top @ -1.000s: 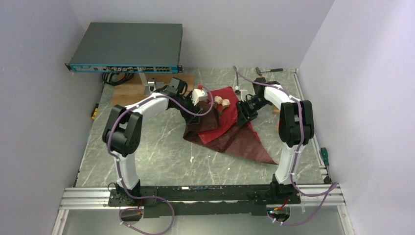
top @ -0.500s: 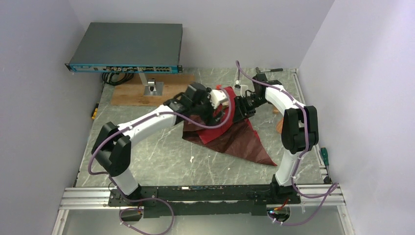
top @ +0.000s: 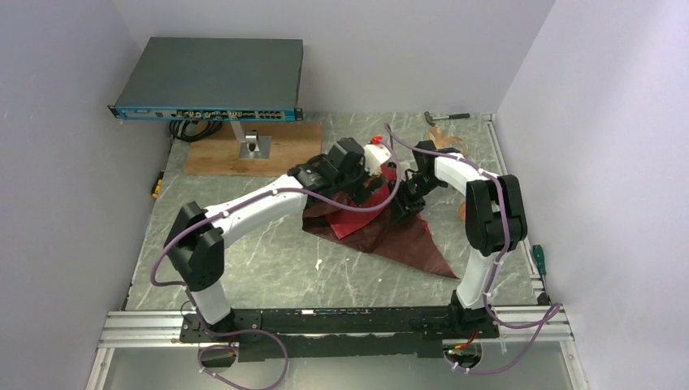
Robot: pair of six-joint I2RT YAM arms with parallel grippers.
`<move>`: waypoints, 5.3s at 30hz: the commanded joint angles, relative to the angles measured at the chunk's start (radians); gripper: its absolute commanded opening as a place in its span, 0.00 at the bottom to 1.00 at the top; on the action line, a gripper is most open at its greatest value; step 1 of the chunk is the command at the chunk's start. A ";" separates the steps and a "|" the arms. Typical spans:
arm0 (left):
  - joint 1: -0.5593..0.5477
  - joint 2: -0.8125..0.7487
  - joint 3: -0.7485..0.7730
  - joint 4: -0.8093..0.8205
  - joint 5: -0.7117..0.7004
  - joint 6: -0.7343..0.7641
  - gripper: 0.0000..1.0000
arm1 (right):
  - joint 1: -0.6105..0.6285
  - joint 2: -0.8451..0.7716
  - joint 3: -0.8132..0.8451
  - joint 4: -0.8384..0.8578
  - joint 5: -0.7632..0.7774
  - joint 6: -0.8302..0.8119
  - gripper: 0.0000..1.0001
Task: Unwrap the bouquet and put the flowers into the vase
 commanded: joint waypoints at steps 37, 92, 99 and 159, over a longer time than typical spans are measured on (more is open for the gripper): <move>0.210 -0.321 -0.190 -0.209 -0.001 -0.619 1.00 | 0.025 0.011 -0.082 0.102 0.190 -0.111 0.37; 0.622 -0.131 -0.666 0.614 -0.174 0.478 0.71 | 0.020 0.000 -0.059 0.038 0.210 -0.183 0.37; 0.635 -0.443 -0.590 0.188 0.344 0.467 0.99 | 0.021 -0.085 -0.051 -0.012 0.027 -0.215 0.51; 0.249 -0.487 -0.378 -0.397 0.921 0.861 0.00 | -0.114 -0.072 0.216 -0.048 -0.123 -0.089 0.53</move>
